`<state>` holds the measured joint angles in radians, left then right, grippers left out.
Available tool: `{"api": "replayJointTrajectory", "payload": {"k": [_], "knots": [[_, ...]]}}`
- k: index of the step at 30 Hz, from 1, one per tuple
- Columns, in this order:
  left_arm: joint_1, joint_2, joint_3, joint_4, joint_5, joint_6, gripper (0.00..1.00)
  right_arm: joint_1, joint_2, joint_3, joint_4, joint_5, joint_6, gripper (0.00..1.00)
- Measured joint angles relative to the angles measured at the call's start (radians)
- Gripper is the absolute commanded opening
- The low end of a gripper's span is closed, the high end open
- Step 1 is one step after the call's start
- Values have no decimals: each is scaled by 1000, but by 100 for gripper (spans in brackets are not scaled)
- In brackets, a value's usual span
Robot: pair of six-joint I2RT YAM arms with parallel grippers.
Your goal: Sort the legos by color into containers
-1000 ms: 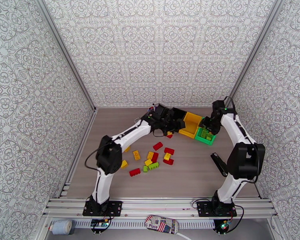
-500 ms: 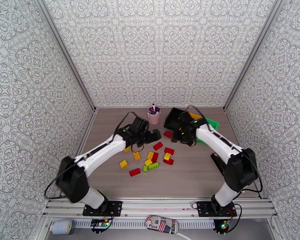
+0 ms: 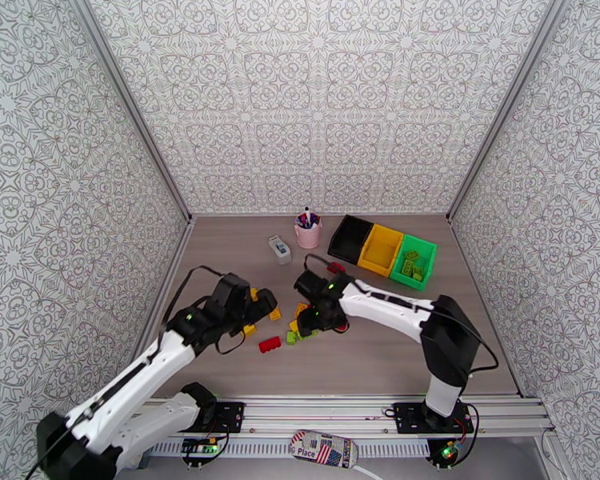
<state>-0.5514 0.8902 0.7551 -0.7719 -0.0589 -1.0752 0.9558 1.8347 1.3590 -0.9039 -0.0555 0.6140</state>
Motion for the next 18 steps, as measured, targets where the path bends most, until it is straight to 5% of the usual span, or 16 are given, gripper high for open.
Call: {"api": "replayJointTrajectory", "payload": {"k": [11, 13, 18], "knots": [[0, -109, -47, -89, -26, -51, 99, 53, 121, -4, 31, 4, 11, 82], [0, -102, -47, -91, -25, -51, 99, 53, 139, -3, 31, 10, 19, 93], [3, -68, -47, -92, -25, -46, 99, 56, 174, 57, 29, 23, 26, 95]]}}
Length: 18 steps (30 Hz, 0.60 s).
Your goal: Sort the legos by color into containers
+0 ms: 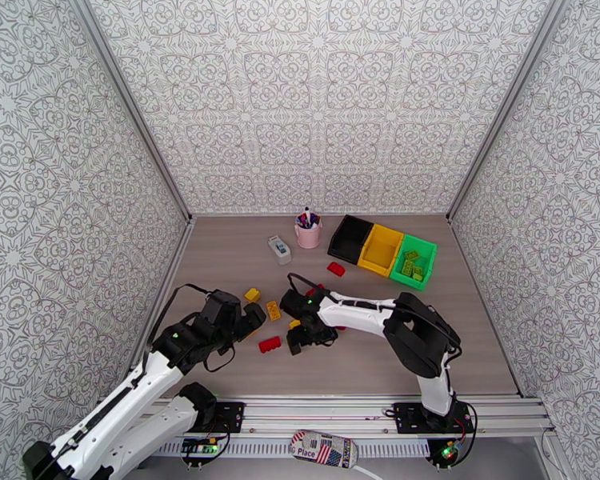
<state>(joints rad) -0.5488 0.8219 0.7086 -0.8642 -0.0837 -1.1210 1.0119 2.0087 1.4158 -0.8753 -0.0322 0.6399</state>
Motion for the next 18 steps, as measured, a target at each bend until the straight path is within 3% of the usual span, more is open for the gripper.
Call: {"api": "replayJointTrajectory", "payload": {"k": [7, 18], "knots": [[12, 37, 2, 0, 4, 25, 99, -6, 48, 63, -45, 13, 1, 92], [40, 64, 2, 3, 27, 52, 99, -50, 66, 90, -64, 14, 3, 76]]}}
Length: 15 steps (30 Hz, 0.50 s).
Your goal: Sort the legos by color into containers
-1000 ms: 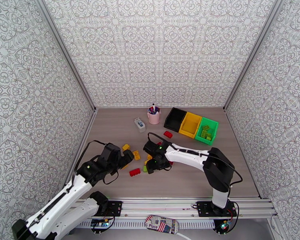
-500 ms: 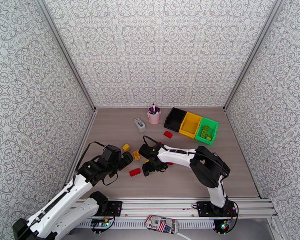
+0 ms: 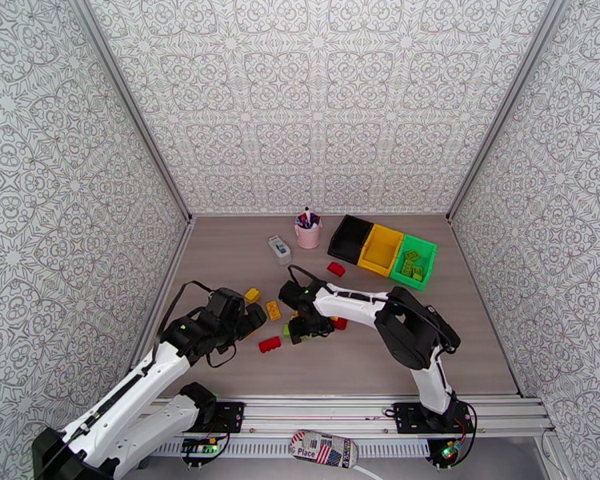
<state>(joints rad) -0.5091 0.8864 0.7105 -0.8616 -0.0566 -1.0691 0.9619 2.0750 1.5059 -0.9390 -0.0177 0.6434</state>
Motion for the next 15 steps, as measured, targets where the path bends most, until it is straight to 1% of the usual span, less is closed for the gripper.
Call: {"api": "replayJointTrajectory", "payload": {"k": [5, 9, 15], "knots": [[2, 7, 0, 11, 11, 1, 99, 0, 6, 9, -12, 6, 0, 70], [3, 25, 1, 25, 17, 4, 99, 0, 10, 21, -9, 7, 0, 63], [3, 87, 39, 50, 47, 27, 99, 0, 10, 25, -8, 8, 4, 57]]}}
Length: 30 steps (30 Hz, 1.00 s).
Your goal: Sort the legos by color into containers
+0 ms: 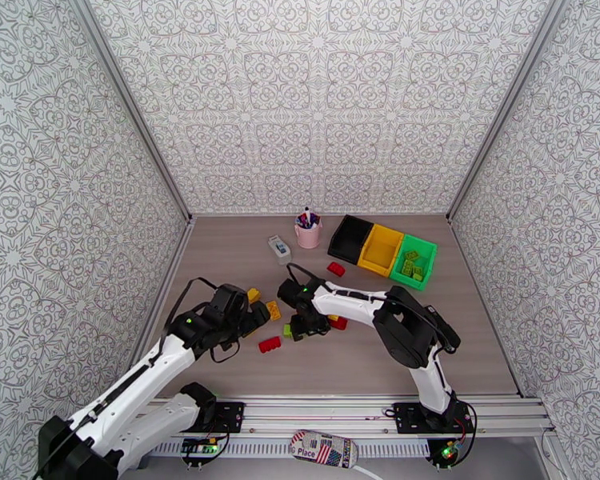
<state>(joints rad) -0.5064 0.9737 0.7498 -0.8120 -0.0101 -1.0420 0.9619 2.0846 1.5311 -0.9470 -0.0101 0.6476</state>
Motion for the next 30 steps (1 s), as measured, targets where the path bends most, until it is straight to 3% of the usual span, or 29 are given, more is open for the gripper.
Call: {"api": "replayJointTrajectory", "payload": {"k": [11, 20, 30], "knots": [[-62, 234, 116, 137, 106, 48, 99, -39, -151, -26, -3, 9, 11, 51], [-125, 509, 357, 251, 236, 102, 99, -214, -390, -180, 24, 2, 35, 49], [-206, 823, 655, 309, 376, 127, 98, -404, -536, -346, 35, -26, 32, 48]]}}
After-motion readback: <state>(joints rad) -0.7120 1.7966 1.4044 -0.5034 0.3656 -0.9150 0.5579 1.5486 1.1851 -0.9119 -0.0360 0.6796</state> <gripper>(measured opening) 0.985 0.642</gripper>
